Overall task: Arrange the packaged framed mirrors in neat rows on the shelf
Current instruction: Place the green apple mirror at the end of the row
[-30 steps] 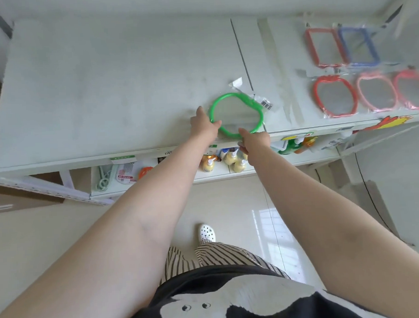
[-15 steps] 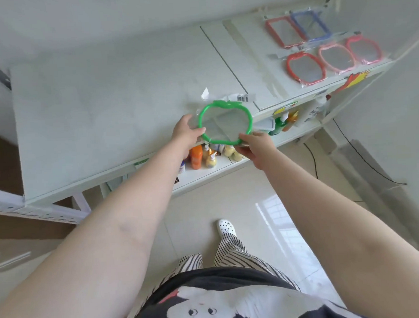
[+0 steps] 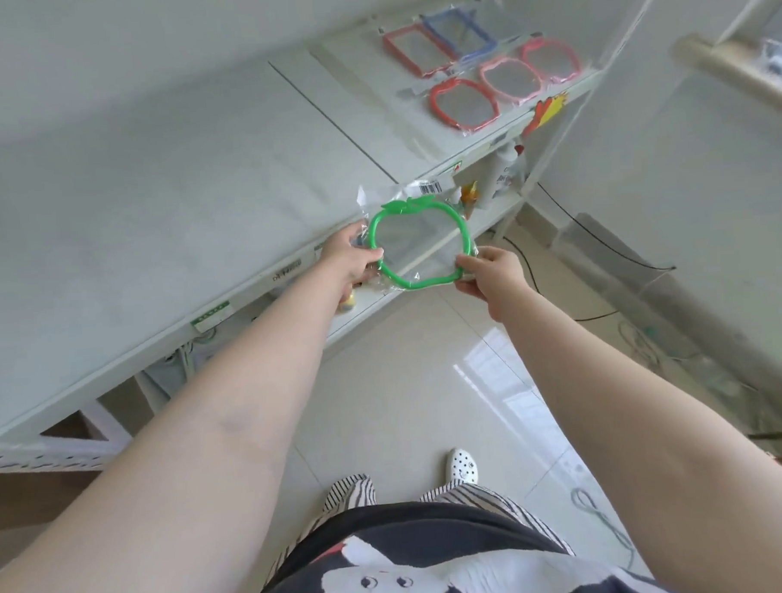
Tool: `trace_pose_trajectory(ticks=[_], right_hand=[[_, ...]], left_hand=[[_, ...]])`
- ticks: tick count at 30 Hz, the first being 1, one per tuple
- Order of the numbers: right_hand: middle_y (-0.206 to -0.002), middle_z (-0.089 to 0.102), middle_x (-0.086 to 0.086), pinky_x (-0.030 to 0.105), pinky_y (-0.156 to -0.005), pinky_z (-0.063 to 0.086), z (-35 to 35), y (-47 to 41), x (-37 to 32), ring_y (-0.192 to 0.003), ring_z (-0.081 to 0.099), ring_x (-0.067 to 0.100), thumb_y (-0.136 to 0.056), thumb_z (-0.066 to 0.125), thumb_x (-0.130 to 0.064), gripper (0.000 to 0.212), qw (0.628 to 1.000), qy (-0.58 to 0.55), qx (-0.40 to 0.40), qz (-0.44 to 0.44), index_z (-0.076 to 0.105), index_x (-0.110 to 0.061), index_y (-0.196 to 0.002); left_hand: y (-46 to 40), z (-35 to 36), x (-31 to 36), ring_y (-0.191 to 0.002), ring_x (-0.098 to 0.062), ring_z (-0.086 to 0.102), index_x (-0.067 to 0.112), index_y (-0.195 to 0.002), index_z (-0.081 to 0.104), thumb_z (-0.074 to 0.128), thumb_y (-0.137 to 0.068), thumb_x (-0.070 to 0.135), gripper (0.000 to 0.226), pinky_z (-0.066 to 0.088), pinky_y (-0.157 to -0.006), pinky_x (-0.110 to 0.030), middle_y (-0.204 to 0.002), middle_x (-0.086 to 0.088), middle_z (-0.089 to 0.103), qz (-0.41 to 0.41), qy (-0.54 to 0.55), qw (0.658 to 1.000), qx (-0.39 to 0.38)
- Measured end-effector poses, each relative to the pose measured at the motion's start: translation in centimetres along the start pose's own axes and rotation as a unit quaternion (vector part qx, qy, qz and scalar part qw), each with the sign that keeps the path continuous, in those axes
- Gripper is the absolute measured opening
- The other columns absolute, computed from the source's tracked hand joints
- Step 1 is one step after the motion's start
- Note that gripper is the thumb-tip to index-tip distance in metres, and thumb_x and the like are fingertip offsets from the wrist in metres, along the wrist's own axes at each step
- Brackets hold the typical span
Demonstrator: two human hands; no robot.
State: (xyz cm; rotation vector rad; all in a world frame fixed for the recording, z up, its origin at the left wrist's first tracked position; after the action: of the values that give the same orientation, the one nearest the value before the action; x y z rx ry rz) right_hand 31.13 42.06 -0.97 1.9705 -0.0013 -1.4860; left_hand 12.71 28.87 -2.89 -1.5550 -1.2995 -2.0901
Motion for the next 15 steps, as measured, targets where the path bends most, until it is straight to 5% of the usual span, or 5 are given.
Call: trace_pose_trajectory(ticks=[5,9,15], right_hand=[[-0.115,0.061,0.018,0.021,-0.058,0.060,-4.6,-1.6,-0.2,-0.066,0.063,0.018,-0.087,0.063,-0.002,0.044,1.000,-0.001,0.024,0.004,0.053,-0.003,-0.130],[-0.102,0.062,0.013,0.021,-0.061,0.060,-8.5,-3.4,-0.8,-0.064,0.063,0.018,-0.086,0.063,0.000,0.045,1.000,0.002,0.030,0.003,0.054,-0.004,-0.129],[-0.103,0.061,0.016,0.022,-0.059,0.060,-13.5,-6.8,-2.4,-0.061,0.062,0.016,-0.084,0.065,0.002,0.049,1.000,0.016,0.006,0.000,0.052,-0.005,-0.131]], left_hand=[[-0.3,4.8,0.4,-0.080,-0.018,0.064,0.024,-0.140,0.043,0.059,-0.084,-0.010,0.067,0.054,-0.049,-0.019,-0.112,-0.006,0.057,0.008,-0.005,1.000,-0.011],[-1.1,9.2,0.4,-0.075,-0.015,0.062,0.021,-0.140,0.044,0.058,-0.084,-0.012,0.066,0.055,-0.048,-0.019,-0.093,0.002,0.057,0.006,-0.010,1.000,-0.002],[-2.2,14.3,0.3,-0.085,-0.020,0.060,0.012,-0.133,0.048,0.058,-0.086,-0.007,0.052,0.053,-0.060,-0.025,-0.105,-0.008,0.056,0.024,-0.006,0.998,0.049]])
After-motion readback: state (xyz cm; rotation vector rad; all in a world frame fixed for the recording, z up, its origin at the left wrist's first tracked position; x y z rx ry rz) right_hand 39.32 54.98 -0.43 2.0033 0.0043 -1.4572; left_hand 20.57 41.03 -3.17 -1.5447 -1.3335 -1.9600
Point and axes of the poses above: each hand's wrist, its own y-axis away from the middle knuckle, its own z-axis out of the palm, x = y × z, the point moved 6 cm from there along -y, towards the middle knuckle
